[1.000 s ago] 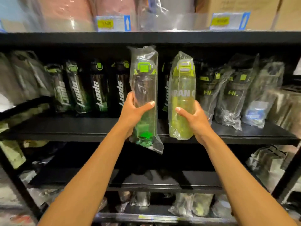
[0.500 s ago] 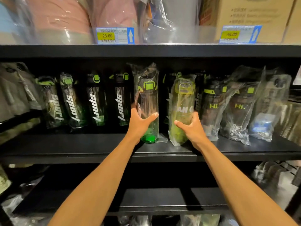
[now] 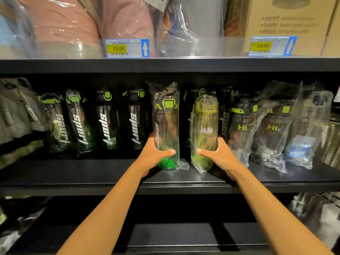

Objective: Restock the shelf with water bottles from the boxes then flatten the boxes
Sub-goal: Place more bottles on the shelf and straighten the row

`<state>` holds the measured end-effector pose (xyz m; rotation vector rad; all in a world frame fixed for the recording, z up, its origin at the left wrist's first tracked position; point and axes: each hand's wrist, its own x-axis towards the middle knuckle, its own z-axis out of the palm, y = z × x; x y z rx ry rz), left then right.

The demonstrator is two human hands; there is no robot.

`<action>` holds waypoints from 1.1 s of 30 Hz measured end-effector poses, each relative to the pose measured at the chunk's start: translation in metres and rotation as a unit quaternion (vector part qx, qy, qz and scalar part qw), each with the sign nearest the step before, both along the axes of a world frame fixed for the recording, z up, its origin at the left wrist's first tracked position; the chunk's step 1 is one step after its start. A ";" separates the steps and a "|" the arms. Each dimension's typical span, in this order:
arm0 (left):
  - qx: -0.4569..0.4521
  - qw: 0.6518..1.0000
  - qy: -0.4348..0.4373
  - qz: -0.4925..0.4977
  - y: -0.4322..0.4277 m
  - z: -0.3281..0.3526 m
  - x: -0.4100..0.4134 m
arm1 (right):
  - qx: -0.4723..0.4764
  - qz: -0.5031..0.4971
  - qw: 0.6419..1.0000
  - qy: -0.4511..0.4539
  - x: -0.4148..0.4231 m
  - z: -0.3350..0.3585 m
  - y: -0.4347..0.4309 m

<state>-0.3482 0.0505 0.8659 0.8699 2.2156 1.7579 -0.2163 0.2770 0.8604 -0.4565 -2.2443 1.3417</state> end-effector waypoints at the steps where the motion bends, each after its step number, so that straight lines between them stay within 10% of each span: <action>1: -0.010 1.000 0.003 -0.003 0.001 -0.002 -0.002 | 0.002 0.001 1.000 -0.008 -0.001 -0.002 0.001; 33: -0.097 0.994 0.031 0.048 0.002 -0.003 -0.002 | 0.047 -0.065 0.995 -0.053 -0.012 -0.006 -0.006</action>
